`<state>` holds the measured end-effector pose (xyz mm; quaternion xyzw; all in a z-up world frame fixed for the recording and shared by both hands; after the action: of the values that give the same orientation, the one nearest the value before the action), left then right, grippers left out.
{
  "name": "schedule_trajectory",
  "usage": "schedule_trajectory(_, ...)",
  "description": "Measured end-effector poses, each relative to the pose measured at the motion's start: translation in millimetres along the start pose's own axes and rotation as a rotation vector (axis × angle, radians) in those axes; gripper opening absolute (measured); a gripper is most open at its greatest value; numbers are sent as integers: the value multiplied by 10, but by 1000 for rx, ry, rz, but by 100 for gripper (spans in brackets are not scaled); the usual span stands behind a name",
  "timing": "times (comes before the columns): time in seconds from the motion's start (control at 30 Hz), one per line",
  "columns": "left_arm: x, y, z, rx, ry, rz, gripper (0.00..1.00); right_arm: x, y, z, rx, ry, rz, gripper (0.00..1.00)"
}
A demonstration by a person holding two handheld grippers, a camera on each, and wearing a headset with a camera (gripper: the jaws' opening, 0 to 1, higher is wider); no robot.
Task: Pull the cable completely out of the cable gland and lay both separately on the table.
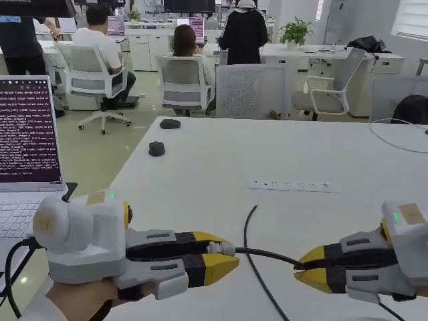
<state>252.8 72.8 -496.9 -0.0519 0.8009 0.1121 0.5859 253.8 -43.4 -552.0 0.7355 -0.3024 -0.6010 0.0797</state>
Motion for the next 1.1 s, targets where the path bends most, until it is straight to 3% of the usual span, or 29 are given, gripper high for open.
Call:
schedule_trajectory(0.2,-5,-21,-35,15,-1,-2,17,17,-6,-2,0,-15,9,6)
schedule_trajectory(0.37,22,-51,-40,14,-4,8,17,-148,7,8,3,0,-39,18)
schedule_trajectory(0.83,26,-116,-92,38,1,11,17,-657,-137,93,-45,111,-123,17)
schedule_trajectory(1.1,35,-135,-119,48,1,12,17,-785,-212,167,-97,140,-152,10)
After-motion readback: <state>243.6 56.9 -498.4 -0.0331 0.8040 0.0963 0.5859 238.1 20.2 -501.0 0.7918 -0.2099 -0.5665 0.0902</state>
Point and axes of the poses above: the centre of the closed fingertips' face, and the gripper's own axes: y roughly backward along the fingers, z roughly to its left, x roughly out of its underside, the point moved 2 cm from there along y, roughly backward along the fingers, and after that the axes turned 6 degrees about y, right-handed, at the moved point
